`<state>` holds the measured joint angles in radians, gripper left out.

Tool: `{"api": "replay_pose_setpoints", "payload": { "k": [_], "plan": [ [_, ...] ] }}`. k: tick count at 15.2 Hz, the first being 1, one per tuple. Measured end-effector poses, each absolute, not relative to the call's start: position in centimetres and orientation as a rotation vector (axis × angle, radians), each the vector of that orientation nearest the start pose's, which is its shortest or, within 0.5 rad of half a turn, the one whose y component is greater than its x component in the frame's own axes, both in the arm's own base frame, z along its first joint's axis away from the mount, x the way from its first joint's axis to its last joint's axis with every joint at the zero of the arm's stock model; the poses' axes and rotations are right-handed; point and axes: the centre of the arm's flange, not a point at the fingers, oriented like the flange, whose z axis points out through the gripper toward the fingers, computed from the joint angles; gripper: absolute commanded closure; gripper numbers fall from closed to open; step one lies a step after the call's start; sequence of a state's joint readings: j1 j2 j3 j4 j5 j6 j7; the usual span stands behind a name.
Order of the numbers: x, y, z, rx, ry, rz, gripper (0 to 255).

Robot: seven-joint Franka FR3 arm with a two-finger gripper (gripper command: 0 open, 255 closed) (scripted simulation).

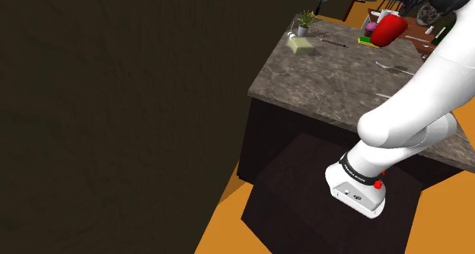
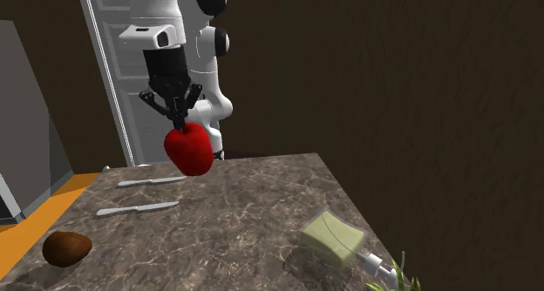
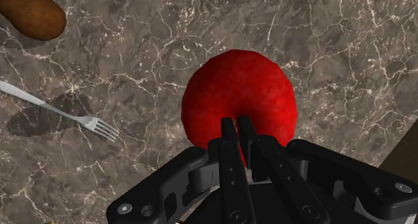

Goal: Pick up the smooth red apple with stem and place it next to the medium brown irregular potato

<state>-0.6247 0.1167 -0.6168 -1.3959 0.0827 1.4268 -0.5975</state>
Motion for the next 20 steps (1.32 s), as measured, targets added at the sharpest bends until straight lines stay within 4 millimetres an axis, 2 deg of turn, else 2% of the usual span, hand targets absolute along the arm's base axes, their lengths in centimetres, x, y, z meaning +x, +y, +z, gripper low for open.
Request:
{"api": "replay_pose_setpoints", "payload": {
  "k": [8,11,18,20],
  "plan": [
    [11.3,-54.9,64.4,-2.927,0.96,0.043,255],
    [7.3,-55.7,65.6,-2.927,0.961,0.043,255],
    [-1.8,-57.2,66.4,-2.927,0.962,0.043,255],
    [-3.0,-57.3,65.9,-2.927,0.96,0.043,255]
  ]
}}
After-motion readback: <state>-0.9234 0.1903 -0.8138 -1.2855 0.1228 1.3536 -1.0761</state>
